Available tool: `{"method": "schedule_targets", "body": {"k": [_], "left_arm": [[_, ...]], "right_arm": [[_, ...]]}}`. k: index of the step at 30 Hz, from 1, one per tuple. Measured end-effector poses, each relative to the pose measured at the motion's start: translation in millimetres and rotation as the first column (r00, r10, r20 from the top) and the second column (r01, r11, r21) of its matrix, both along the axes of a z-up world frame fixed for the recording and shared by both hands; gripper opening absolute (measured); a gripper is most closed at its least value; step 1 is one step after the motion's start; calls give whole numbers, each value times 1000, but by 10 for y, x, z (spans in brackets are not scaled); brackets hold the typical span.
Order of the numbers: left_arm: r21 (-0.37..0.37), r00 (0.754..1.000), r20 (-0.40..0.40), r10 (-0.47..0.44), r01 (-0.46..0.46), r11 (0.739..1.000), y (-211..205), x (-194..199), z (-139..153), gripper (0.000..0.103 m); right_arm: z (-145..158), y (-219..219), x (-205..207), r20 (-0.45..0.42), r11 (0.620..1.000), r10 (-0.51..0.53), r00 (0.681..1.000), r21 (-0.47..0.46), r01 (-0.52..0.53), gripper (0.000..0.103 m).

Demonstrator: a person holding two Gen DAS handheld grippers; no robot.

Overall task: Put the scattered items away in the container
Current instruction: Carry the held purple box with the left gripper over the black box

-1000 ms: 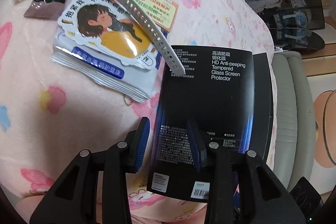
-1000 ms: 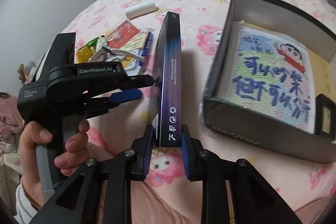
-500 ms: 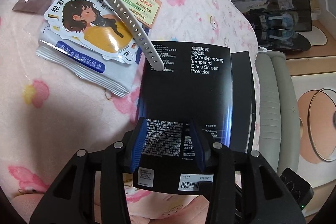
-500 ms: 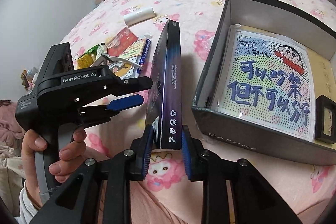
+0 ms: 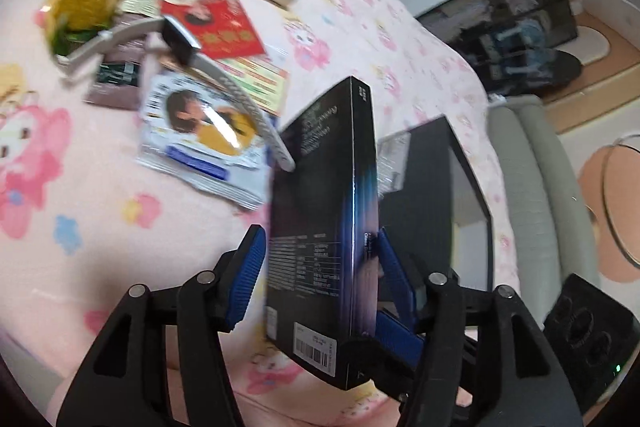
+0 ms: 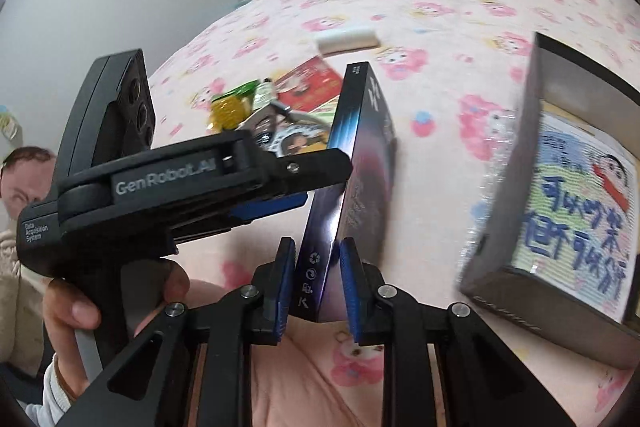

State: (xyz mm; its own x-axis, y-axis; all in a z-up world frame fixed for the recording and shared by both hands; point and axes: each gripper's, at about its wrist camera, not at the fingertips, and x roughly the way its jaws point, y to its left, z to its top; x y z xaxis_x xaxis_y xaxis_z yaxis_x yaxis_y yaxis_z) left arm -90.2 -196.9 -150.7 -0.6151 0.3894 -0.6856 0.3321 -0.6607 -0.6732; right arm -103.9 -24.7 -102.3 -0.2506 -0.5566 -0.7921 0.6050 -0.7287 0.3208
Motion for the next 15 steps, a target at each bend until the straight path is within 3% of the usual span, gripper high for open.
{"method": "schedule_targets", "body": {"k": [3,6,13,15], "left_arm": [[-48,997,24,73,-71,996,-119,75,24,58],[-25,996,37,85,-84,996,-221,97,-27,56],[-49,986,121,115,-110,993,-287,-65,-210,58],[-64,982,152,116,-107,992,-280,-108,-250,58]], "right_arm": [[-14,-16,28,30,998,46,998,-33,-45,20],[-45,-27,63,18,998,57,998,-14,-57,20],[-383,82,-130,134,998,-56,989,29,53,20],[-469,82,-163,150,997,-63,987,45,57,26]]}}
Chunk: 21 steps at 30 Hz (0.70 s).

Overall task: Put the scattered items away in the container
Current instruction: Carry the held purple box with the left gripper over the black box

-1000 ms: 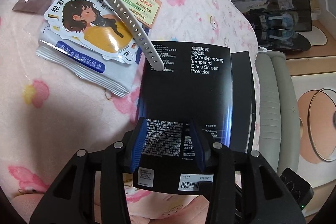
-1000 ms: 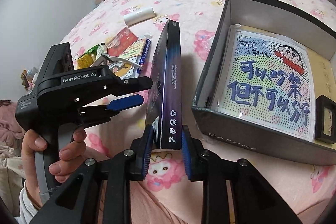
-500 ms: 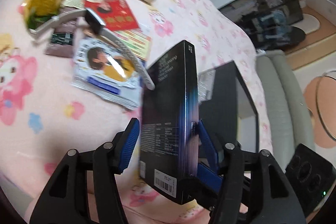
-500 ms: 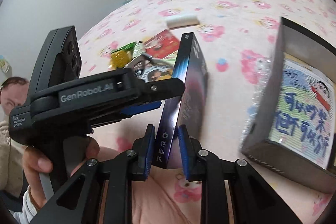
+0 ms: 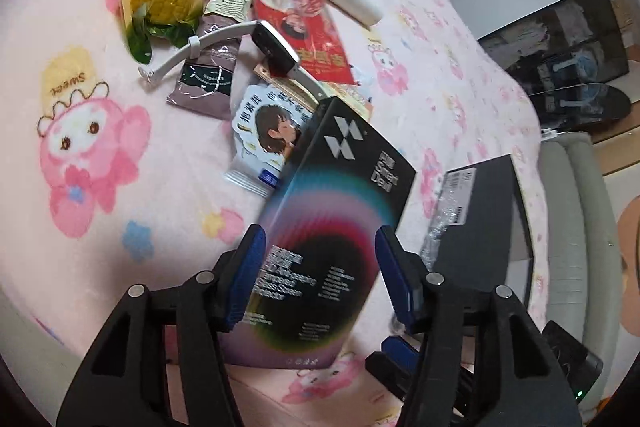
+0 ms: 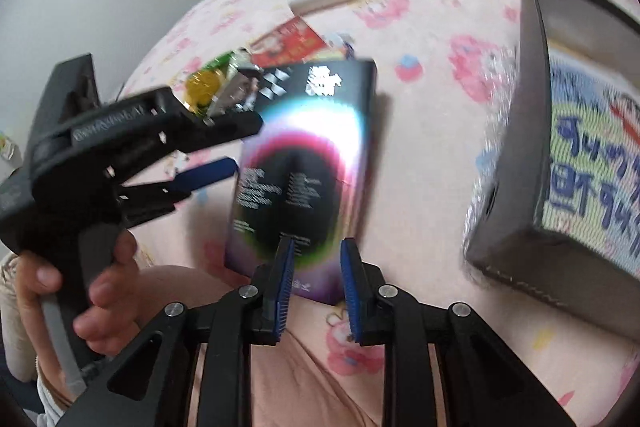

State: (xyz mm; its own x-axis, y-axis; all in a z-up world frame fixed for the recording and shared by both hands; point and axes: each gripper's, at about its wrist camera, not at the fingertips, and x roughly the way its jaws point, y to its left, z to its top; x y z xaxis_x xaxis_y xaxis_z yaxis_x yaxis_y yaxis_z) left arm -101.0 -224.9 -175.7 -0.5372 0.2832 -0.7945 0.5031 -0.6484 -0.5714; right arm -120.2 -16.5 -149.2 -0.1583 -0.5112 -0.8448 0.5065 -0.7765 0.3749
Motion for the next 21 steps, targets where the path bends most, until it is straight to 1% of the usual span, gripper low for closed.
{"method": "schedule_targets", "body": {"k": [2,4,7,10,12,15,17,19,21], "left_arm": [[4,999,32,4,-4,1000,-6,-12,-49,58],[5,999,45,1,-1,1000,-13,-23,-85,58],[3,998,66,-14,14,1000,-11,-42,-136,61],[-41,997,68,-36,39,998,59,-37,-100,63],[-57,997,62,-55,59,997,111,-17,-71,63],[-49,992,67,-109,112,992,200,-12,-77,63],[-62,988,73,-137,142,988,286,9,-69,63],[-63,981,96,-171,177,982,385,21,-96,63],[-55,972,119,-204,211,976,503,-8,-155,63]], "right_arm": [[-83,-11,-31,13,1000,-6,1000,16,6,36],[-175,-47,-74,29,1000,-16,999,28,15,42],[-332,-150,-150,70,1000,0,998,15,-1,42],[-453,-227,-211,103,1000,13,995,0,-13,49],[-435,-207,-211,98,1000,5,995,-7,-4,47],[-345,-123,-154,52,1000,-20,998,15,20,45],[-272,-25,-113,36,999,-36,999,10,36,43],[-239,97,-72,56,999,-32,998,-14,33,43],[-294,192,-46,82,1000,-27,996,2,27,43]]}}
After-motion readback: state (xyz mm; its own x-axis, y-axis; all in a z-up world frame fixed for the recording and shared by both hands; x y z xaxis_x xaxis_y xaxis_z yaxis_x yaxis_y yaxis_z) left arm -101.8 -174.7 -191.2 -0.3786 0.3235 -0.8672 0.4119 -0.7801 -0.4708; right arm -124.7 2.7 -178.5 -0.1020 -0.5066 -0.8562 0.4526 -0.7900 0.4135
